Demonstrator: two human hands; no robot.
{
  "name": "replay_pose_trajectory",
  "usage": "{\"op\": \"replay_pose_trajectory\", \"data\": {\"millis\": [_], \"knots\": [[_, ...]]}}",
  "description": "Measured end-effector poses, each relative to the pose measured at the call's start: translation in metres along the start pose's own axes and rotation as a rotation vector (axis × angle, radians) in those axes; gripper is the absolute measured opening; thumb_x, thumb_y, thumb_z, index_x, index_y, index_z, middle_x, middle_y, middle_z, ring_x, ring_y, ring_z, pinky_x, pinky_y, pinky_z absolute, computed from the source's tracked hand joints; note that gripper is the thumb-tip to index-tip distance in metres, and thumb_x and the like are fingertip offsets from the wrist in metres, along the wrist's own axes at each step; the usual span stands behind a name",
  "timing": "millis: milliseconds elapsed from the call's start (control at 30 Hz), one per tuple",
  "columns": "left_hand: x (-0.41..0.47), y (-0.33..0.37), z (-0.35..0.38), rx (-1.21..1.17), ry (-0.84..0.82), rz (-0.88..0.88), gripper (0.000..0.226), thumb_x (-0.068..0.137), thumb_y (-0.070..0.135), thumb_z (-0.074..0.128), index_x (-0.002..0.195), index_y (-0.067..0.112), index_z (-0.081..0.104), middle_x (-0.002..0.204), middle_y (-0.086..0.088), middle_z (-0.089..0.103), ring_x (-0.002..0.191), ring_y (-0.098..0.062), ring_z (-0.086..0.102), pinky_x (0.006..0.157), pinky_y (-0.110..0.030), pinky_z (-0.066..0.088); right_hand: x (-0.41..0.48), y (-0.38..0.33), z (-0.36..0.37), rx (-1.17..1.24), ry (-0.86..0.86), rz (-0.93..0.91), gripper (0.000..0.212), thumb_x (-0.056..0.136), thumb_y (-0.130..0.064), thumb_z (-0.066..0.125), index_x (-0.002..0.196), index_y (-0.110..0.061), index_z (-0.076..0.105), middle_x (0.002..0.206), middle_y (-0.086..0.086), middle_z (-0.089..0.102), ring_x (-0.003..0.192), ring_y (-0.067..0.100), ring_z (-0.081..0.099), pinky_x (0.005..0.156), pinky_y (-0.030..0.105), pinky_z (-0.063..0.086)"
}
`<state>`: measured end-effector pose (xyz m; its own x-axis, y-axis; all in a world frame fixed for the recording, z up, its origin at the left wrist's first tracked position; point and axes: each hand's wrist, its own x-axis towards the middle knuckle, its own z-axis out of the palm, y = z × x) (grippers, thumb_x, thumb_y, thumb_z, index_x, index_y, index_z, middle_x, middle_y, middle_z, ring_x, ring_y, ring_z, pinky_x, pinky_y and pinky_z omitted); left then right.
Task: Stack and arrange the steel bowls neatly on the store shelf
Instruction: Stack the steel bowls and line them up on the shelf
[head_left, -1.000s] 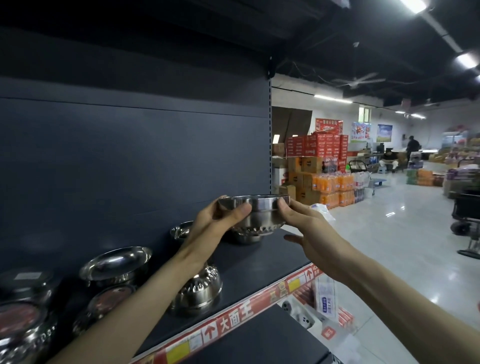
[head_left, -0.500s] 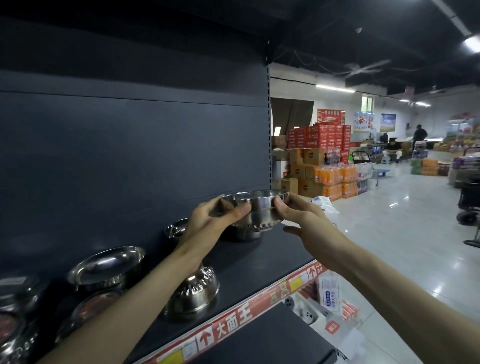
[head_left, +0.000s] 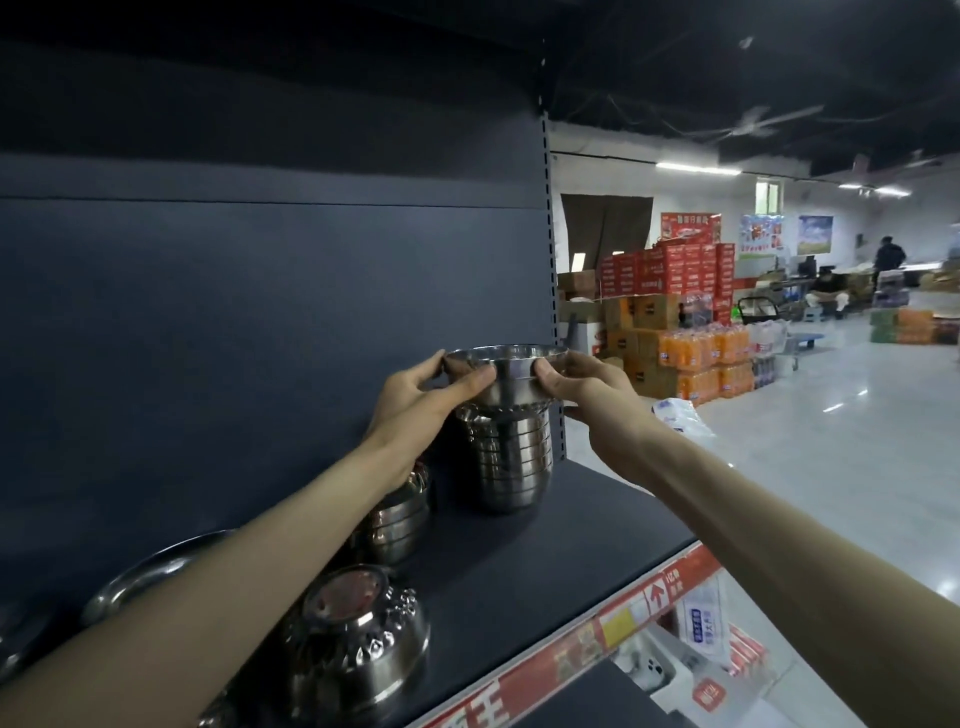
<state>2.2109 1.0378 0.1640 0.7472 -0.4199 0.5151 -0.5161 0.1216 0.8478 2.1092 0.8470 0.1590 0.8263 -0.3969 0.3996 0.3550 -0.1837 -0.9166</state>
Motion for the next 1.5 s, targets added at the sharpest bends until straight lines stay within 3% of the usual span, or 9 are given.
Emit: {"op": "replay_pose_trajectory", "data": {"millis": [67, 133, 233, 467, 633, 800, 1033, 1267, 1500], "knots": [[0.013, -0.004, 0.002, 0.031, -0.013, -0.003, 0.047, 0.076, 0.048, 0.093, 0.112, 0.019, 0.081, 0.110, 0.001, 0.083, 0.112, -0.018, 0.076, 0.109, -0.037, 0.053, 0.014, 0.008, 0.000, 0.014, 0.048, -0.009, 0.048, 0.100, -0.027, 0.075, 0.142, -0.011, 0.059, 0.127, 0.001, 0.067, 0.115, 0.013, 0.067, 0.105, 0.032, 0.051], [0.023, -0.011, 0.006, 0.052, 0.005, 0.010, 0.026, 0.084, 0.031, 0.089, 0.108, 0.023, 0.081, 0.103, 0.005, 0.084, 0.104, -0.012, 0.078, 0.098, -0.027, 0.056, 0.027, 0.016, 0.002, 0.024, 0.073, -0.018, 0.061, 0.100, -0.024, 0.076, 0.153, -0.013, 0.049, 0.129, -0.003, 0.066, 0.116, 0.008, 0.066, 0.093, 0.020, 0.050], [0.037, -0.025, 0.009, 0.059, 0.056, 0.032, 0.028, 0.087, 0.019, 0.088, 0.112, 0.026, 0.079, 0.104, 0.009, 0.083, 0.102, -0.007, 0.078, 0.088, -0.017, 0.055, 0.043, 0.029, 0.008, -0.001, 0.061, -0.014, 0.046, 0.101, -0.022, 0.075, 0.142, -0.019, 0.054, 0.122, -0.006, 0.071, 0.113, 0.006, 0.068, 0.085, 0.017, 0.053], [0.059, -0.064, 0.011, 0.125, 0.071, -0.045, 0.026, 0.091, 0.021, 0.085, 0.115, 0.026, 0.077, 0.106, 0.007, 0.083, 0.105, -0.010, 0.078, 0.103, -0.032, 0.057, 0.072, 0.057, 0.010, -0.135, -0.007, 0.004, 0.048, 0.104, -0.028, 0.071, 0.148, -0.022, 0.056, 0.122, -0.014, 0.068, 0.112, 0.007, 0.064, 0.095, 0.025, 0.049], [0.066, -0.080, 0.007, 0.198, -0.002, -0.092, 0.028, 0.093, 0.027, 0.083, 0.120, 0.029, 0.075, 0.114, 0.011, 0.081, 0.113, -0.008, 0.074, 0.107, -0.031, 0.054, 0.083, 0.085, 0.012, -0.243, 0.026, 0.079, 0.067, 0.075, -0.070, 0.070, 0.136, -0.047, 0.058, 0.133, -0.006, 0.067, 0.133, 0.024, 0.057, 0.115, 0.055, 0.047], [0.061, -0.096, 0.012, 0.195, -0.002, -0.152, 0.029, 0.095, 0.026, 0.080, 0.124, 0.021, 0.075, 0.113, 0.008, 0.081, 0.109, -0.009, 0.075, 0.102, -0.028, 0.057, 0.091, 0.110, 0.010, -0.250, 0.037, 0.081, 0.067, 0.066, -0.079, 0.066, 0.126, -0.050, 0.059, 0.122, -0.011, 0.072, 0.127, 0.025, 0.062, 0.110, 0.056, 0.051], [0.055, -0.106, 0.020, 0.171, 0.037, -0.159, 0.027, 0.096, 0.022, 0.079, 0.122, 0.019, 0.074, 0.112, 0.004, 0.082, 0.109, -0.014, 0.076, 0.103, -0.034, 0.058, 0.073, 0.111, 0.012, -0.247, 0.077, 0.114, 0.045, 0.085, -0.065, 0.069, 0.126, -0.054, 0.055, 0.133, -0.004, 0.065, 0.139, 0.029, 0.051, 0.117, 0.058, 0.045], [0.048, -0.099, 0.019, 0.253, 0.045, -0.164, 0.028, 0.096, 0.034, 0.079, 0.122, 0.024, 0.075, 0.110, 0.008, 0.082, 0.107, -0.012, 0.076, 0.105, -0.040, 0.058, 0.071, 0.115, 0.015, -0.216, 0.084, 0.114, 0.035, 0.074, -0.077, 0.063, 0.101, -0.055, 0.061, 0.122, -0.007, 0.069, 0.133, 0.028, 0.056, 0.112, 0.058, 0.049], [0.011, -0.075, 0.021, 0.166, 0.043, -0.179, 0.016, 0.095, 0.038, 0.079, 0.110, 0.032, 0.078, 0.100, 0.015, 0.082, 0.101, -0.003, 0.077, 0.107, -0.038, 0.056, 0.045, 0.095, 0.021, -0.169, 0.079, 0.091, 0.053, 0.091, -0.059, 0.067, 0.136, -0.032, 0.059, 0.128, -0.010, 0.066, 0.134, 0.022, 0.057, 0.117, 0.053, 0.046]]}}
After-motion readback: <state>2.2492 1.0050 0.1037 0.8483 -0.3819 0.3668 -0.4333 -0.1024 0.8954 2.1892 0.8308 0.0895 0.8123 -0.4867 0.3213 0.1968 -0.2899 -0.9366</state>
